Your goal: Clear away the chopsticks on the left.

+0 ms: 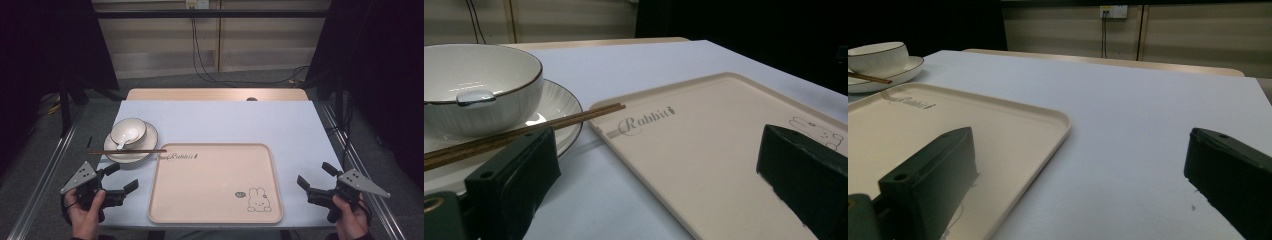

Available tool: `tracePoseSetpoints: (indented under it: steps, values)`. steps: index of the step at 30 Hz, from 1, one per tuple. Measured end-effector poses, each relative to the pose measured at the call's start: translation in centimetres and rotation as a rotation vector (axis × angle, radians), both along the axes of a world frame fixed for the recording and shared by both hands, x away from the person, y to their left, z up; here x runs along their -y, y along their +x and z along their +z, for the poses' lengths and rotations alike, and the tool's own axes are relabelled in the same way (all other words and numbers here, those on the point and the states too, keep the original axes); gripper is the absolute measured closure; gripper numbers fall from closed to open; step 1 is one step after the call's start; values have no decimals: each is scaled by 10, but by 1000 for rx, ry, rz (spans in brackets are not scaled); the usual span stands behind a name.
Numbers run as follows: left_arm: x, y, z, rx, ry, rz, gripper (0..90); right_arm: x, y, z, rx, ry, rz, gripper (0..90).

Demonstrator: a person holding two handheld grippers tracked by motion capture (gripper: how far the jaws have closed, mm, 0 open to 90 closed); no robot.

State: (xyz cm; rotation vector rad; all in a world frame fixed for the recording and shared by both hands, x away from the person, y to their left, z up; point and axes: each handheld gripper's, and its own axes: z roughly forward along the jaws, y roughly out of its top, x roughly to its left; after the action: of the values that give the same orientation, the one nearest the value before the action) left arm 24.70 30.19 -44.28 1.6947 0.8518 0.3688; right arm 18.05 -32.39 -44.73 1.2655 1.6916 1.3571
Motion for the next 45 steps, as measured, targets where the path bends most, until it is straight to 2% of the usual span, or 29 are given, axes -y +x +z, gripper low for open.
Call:
tracePoseSetpoints:
  steps: [2, 6, 12, 14, 15, 16, 17, 18, 19, 21, 27, 28, 29, 30, 32, 34, 35, 38, 41, 44, 45]
  values:
    - [-1, 0, 0, 5, 12, 1, 33, 0, 0, 0, 0, -7, 3, 1]
    - [0, 0, 0, -2, -2, -4, 34, 0, 0, 0, -4, -8, 5, 1]
    - [-1, -1, 1, 5, 2, 5, 34, -1, 0, 0, -6, -5, 9, 1]
    - [-2, -1, 3, 12, 15, 9, 33, -2, 0, 0, -5, -7, 11, 1]
    - [-2, -1, 4, 7, 19, 15, 33, -2, 0, 0, -4, -8, 12, 1]
    - [-3, 0, 5, -8, 6, 0, 33, -2, 0, 0, -4, -9, 14, 1]
    - [-2, 1, 5, -16, -13, 10, 34, -2, 0, -1, -5, -15, 19, 1]
    - [-3, 1, 7, -25, -8, 10, 34, -2, 0, -1, -3, -18, 21, 1]
    - [-3, 1, 9, -27, 16, 14, 35, -2, 0, -1, -5, -19, 25, 1]
    - [-5, 0, 10, -26, 25, 22, 38, -3, 1, -1, -4, -21, 23, 1]
    - [-25, -1, 13, -60, 17, -32, 102, -5, 1, 0, -1, -25, 26, 1]
    - [-30, 1, 14, -68, 17, -59, 102, -5, 1, 0, 1, -26, 28, 1]
    - [-32, 3, 14, -79, 9, -48, 107, -5, 1, 0, 0, -26, 27, 1]
    - [-37, 6, 16, -72, 33, -53, 107, -6, 1, 0, 0, -27, 28, 1]
    - [-39, 9, 16, -71, 41, -57, 124, -6, 1, 0, 0, -24, 31, 1]
    - [-46, 19, 19, -92, 81, -86, 130, -6, 1, 0, 1, -28, 38, 1]
    - [-46, 19, 19, -92, 81, -86, 136, -6, 1, 0, 1, -28, 38, 1]
    - [-56, 32, 18, -102, 128, -116, 144, -6, 1, 0, 3, -26, 42, 1]
    - [-61, 40, 16, -116, 126, -139, 145, -6, 0, 0, 3, -26, 43, 1]
    - [-66, 50, 13, -116, 163, -163, 155, -7, 1, 0, -1, -24, 42, 5]
    - [-66, 50, 13, -116, 163, -163, 156, -7, 1, 0, -1, -24, 42, 5]
